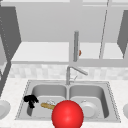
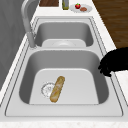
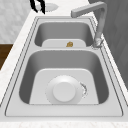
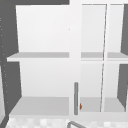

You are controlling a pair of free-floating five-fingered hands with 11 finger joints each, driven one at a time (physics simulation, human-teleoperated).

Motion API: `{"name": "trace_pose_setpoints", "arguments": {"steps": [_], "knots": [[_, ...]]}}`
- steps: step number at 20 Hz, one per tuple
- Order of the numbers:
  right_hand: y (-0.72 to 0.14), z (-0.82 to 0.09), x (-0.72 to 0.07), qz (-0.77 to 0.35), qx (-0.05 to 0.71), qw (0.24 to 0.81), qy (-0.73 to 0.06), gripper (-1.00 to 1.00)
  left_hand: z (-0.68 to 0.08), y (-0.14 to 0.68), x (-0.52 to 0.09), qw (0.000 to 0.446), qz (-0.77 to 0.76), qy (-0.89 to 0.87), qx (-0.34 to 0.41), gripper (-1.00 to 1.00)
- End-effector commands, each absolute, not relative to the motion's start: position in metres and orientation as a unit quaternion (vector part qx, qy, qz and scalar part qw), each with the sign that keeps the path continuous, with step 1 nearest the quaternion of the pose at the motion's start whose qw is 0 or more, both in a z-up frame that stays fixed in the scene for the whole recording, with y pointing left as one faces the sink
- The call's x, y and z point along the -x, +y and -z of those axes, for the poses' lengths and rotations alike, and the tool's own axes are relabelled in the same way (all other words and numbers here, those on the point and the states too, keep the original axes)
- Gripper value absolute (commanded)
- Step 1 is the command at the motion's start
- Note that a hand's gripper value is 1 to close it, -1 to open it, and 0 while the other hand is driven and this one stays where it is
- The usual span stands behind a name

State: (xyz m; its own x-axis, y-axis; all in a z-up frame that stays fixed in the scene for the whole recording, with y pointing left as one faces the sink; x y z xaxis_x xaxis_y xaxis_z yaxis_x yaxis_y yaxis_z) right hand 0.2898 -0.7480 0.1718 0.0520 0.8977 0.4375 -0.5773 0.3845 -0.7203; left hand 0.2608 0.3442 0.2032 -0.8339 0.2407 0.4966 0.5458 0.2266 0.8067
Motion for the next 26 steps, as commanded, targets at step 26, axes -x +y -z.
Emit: {"name": "trace_pose_setpoints", "arguments": {"steps": [26], "knots": [[-0.758, -0.315, -0.232, -0.478, 0.266, 0.666, -0.507, -1.0, -0.203, 0.344, -0.261, 0.134, 0.567, -0.772, 0.255, 0.0]]}}
